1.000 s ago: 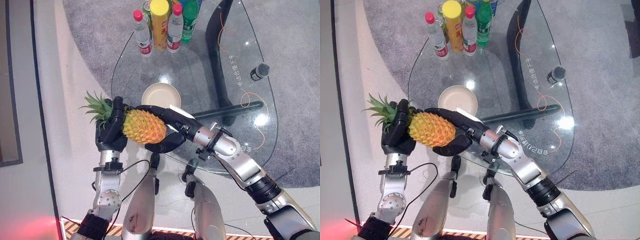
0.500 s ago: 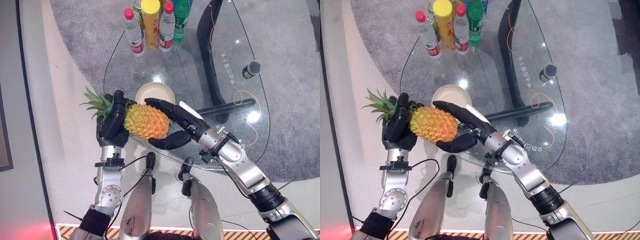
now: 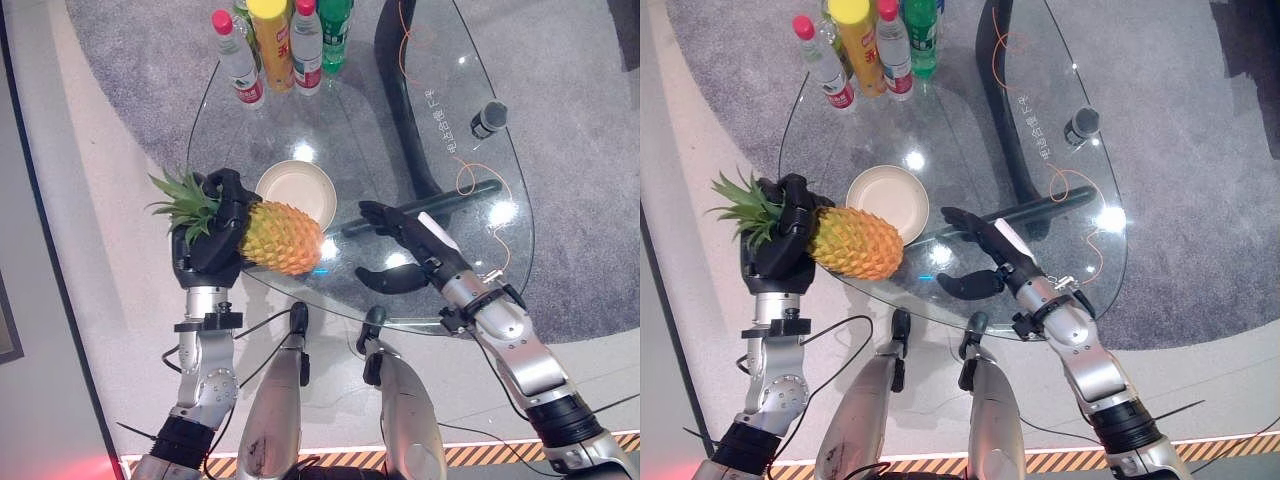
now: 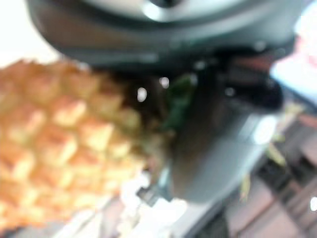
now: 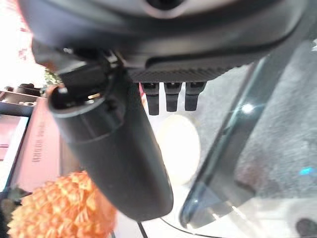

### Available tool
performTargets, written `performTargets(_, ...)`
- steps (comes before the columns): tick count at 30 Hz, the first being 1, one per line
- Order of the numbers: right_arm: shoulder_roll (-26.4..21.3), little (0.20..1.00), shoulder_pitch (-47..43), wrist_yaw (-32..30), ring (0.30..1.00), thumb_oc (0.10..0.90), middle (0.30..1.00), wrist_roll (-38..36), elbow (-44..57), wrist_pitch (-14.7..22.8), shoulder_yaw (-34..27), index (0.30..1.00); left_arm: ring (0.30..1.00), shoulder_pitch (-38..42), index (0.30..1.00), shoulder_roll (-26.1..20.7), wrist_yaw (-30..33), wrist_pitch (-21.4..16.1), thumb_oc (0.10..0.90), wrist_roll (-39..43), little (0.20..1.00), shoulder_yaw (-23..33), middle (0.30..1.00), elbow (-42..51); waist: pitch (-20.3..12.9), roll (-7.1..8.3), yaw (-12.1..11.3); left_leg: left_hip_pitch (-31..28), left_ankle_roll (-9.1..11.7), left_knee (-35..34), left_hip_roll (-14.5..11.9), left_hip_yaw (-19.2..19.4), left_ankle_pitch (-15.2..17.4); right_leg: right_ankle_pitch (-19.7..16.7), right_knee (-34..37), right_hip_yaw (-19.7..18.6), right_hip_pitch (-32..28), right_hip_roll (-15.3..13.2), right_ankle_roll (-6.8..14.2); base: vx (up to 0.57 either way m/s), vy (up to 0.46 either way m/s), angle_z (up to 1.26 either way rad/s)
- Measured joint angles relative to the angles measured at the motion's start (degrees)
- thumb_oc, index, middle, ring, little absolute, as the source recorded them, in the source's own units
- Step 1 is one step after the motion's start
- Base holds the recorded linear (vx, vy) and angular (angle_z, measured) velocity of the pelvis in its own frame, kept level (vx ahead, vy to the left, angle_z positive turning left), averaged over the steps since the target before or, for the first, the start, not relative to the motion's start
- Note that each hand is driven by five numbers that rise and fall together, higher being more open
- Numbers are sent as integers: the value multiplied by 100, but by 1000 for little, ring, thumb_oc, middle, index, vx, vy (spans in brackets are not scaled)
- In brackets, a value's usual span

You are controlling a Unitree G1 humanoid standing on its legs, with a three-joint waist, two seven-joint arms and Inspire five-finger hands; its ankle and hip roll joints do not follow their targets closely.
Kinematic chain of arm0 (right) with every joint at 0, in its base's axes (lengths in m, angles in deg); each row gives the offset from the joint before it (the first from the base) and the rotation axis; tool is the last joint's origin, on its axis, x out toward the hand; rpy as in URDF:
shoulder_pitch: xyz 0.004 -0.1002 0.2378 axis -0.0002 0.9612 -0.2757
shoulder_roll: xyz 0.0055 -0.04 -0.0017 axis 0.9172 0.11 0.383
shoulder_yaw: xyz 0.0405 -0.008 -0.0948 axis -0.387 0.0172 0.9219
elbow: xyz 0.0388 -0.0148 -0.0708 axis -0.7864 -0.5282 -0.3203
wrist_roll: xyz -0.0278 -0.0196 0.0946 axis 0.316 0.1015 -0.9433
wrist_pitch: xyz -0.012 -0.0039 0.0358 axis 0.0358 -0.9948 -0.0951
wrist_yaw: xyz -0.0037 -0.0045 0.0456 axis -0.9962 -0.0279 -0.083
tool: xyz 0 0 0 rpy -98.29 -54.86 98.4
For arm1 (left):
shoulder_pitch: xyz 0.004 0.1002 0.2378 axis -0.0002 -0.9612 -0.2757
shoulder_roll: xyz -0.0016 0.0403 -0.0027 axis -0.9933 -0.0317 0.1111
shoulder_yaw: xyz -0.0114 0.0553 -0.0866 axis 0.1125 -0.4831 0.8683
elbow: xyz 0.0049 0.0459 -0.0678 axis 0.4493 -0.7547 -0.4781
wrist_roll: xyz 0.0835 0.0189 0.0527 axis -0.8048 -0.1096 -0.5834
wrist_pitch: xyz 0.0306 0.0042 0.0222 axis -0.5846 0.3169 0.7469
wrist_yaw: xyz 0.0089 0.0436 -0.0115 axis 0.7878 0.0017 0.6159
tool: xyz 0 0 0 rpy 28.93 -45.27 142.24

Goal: Pick up the fruit to the plate

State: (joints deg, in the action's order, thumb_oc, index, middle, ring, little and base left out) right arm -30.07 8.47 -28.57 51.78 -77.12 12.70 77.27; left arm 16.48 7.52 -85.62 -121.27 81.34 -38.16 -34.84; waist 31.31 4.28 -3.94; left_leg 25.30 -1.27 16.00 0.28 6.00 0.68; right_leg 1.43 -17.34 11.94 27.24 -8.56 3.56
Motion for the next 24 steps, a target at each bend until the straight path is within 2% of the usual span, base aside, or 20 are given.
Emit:
performTargets(7,6,900,-130,182,900,800,900,-10,-110,-67,194,900,300,457,300,-205,969,-291,100,-1249,200,21,300,-48,0,-4,58,193,3,134,-12,104,14,9,-175,-119,268,0,-9,16,38,-6)
performTargets(15,-1,900,-375,301,900,800,900,-121,-389,-319,466,900,300,1003,300,-226,2455,-353,100,-2826,200,28,300,-573,0,-11,122,488,23,311,-47,141,46,17,-347,-178,594,12,-27,2,31,-4)
performTargets(20,1,900,-678,511,900,800,900,-399,-470,-544,735,900,300,1392,300,-449,3120,-353,100,-3752,200,-51,300,-1005,0,-12,144,743,31,413,-70,158,54,9,-425,-218,845,31,-43,0,57,-3)
performTargets(24,54,900,-897,686,900,800,900,-554,-670,-704,953,900,300,1666,300,-453,3732,-380,100,-4329,200,-65,300,-1451,0,-11,209,876,31,442,-69,209,53,8,-483,-282,1019,31,-44,-11,57,-5)
